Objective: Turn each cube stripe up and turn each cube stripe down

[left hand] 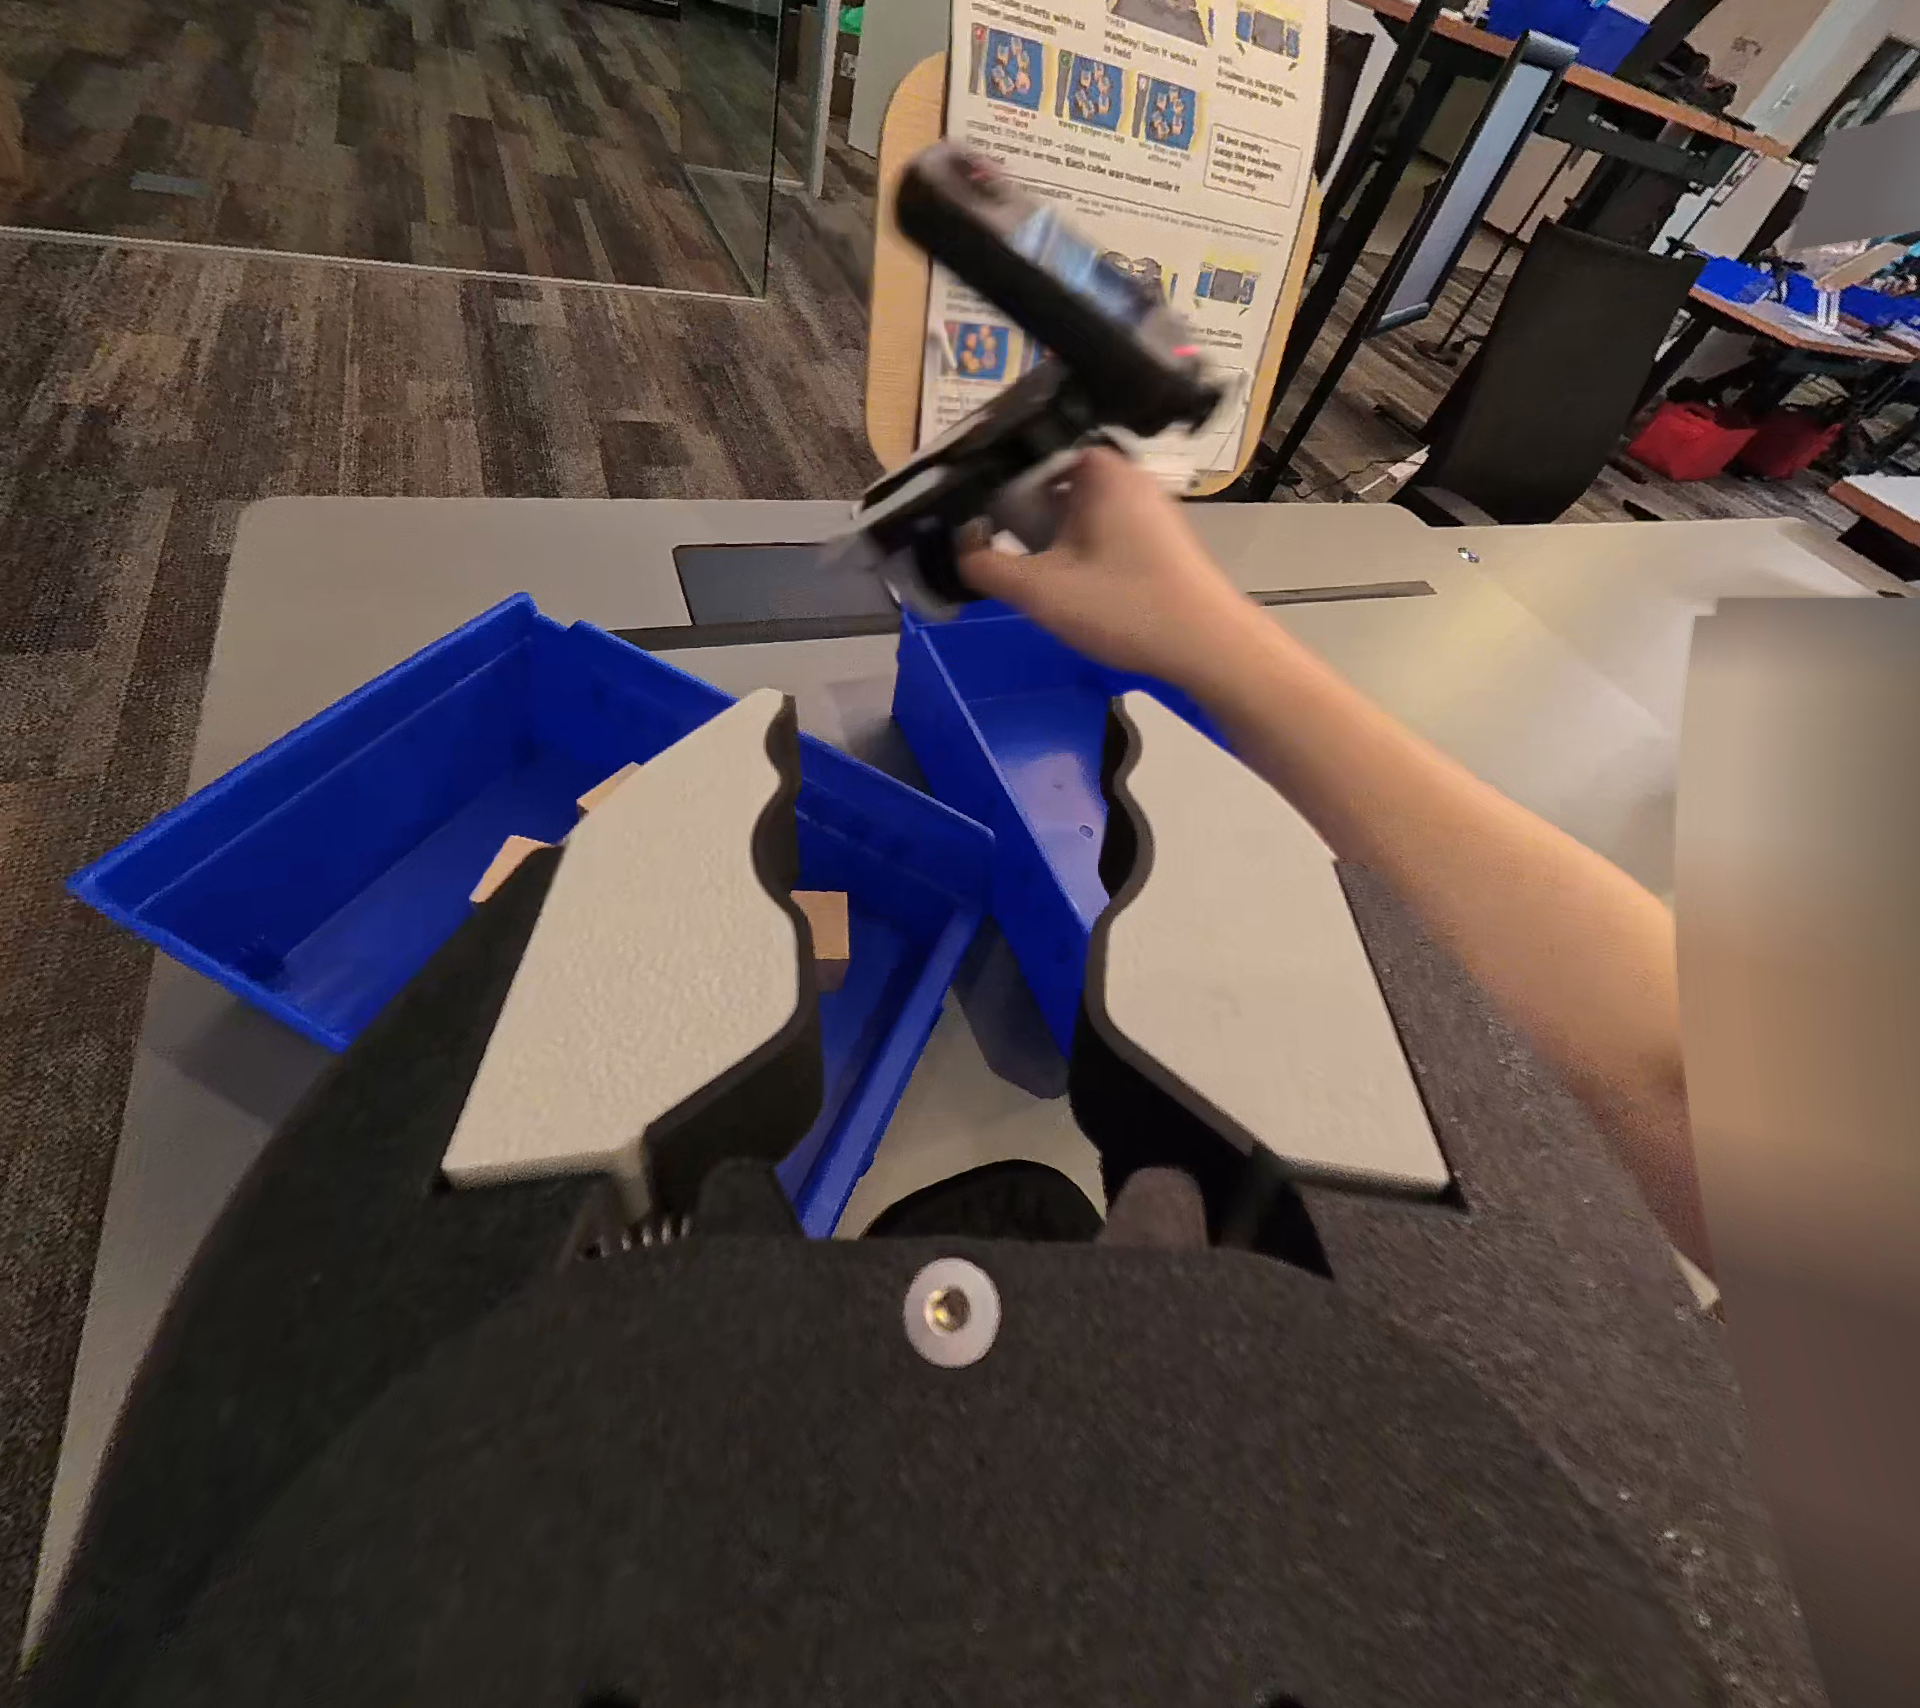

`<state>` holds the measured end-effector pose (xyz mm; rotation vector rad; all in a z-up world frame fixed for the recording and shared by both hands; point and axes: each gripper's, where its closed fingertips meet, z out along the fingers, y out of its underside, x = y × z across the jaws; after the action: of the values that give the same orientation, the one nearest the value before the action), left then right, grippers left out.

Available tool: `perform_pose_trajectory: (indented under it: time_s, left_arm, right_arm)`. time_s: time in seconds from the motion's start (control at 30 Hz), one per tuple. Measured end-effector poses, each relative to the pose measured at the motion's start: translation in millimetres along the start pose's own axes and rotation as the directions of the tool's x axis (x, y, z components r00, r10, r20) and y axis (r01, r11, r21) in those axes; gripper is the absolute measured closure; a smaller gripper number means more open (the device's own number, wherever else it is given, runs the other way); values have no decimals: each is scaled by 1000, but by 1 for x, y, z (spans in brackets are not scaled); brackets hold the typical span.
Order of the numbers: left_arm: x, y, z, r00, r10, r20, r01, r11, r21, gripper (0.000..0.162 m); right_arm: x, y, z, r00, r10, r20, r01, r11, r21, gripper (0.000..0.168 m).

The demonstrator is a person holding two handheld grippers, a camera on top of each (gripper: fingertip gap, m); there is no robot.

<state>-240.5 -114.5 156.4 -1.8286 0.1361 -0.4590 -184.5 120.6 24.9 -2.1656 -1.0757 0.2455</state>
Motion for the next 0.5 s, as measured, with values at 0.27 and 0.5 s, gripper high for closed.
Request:
perform_pose_trajectory:
  time_s: [0.27,0.5]
  left_arm:
    - [18,-3,2,996,16,-91,-14,1000,16,106]
    - [28,2,13,995,51,-82,-54,998,-30,105]
  right_arm:
    - [141,174,-80,921,199,-334,-289,926,-243,110]
    - [114,281,-37,917,390,-83,-369,753,-545,151]
